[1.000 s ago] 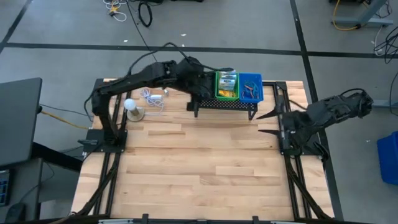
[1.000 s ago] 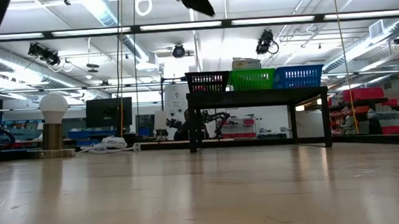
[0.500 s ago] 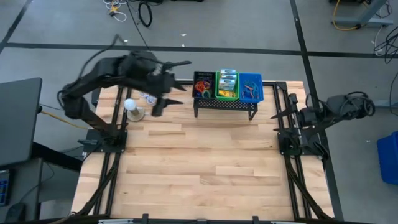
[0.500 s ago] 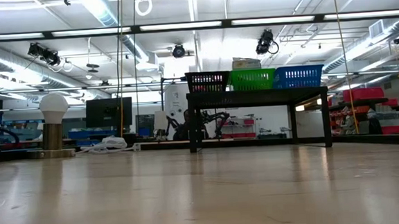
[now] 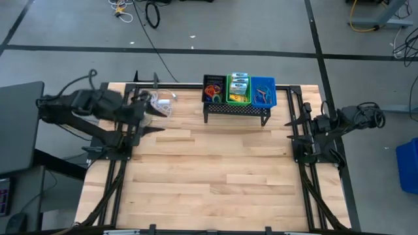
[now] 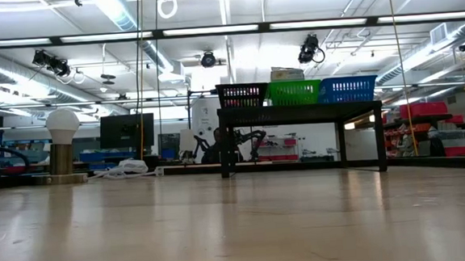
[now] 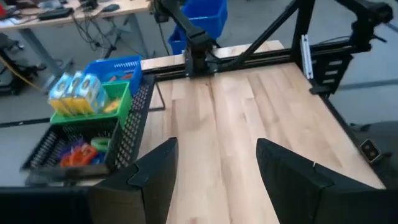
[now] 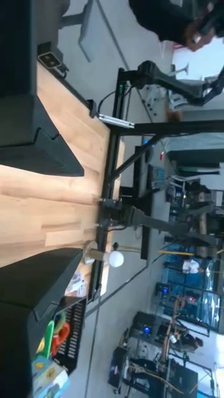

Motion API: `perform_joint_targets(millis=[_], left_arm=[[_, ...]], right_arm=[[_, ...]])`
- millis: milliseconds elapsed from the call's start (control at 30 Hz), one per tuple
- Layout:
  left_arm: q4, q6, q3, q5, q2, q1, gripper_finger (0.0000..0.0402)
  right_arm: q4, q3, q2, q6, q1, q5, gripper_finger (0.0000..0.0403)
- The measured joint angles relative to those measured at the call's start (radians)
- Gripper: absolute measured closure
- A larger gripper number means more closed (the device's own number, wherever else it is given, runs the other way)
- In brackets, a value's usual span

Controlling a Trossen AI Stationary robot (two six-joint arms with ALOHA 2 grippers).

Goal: Pick & Place Office Desk Supplies
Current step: Return to Home Position

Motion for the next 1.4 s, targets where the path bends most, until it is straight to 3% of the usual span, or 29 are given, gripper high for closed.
perform_joint_targets(millis=[100, 400, 533, 667, 867, 1033, 1200, 1400], left_arm=[[0.117, -0.05, -0.177, -0.069, -0.123, -0.072, 0.0175], [0.349, -0.122, -0.616, -0.145, -0.378, -0.244, 0.0175], [0.484, -0.105, -0.781, -0.124, -0.46, -0.294, 0.0175], [0.587, -0.098, -0.917, -0.04, -0.529, -0.337, 0.0175], [0.714, -0.039, -1.062, -0.031, -0.634, -0.365, 0.0175], [0.757, -0.03, -1.143, -0.027, -0.72, -0.364, 0.0175], [0.772, -0.03, -1.191, 0.052, -0.772, -0.364, 0.0175], [0.784, -0.08, -1.22, -0.084, -0.781, -0.364, 0.0175]], right_arm=[[0.026, -0.031, -0.006, 0.013, 0.0, -0.005, 0.0195], [0.085, -0.11, -0.009, 0.079, 0.0, -0.052, 0.0195], [0.089, -0.143, -0.037, 0.071, 0.0, -0.052, 0.0195], [0.097, -0.18, -0.099, 0.067, 0.0, -0.091, 0.0195], [0.13, -0.281, -0.223, 0.104, 0.0, -0.147, 0.0195], [0.285, -0.379, -0.265, 0.121, 0.0, -0.179, 0.0195], [0.465, -0.496, -0.261, 0.124, 0.0, -0.166, 0.0195], [0.704, -0.633, -0.261, 0.173, 0.0, -0.034, 0.0195]])
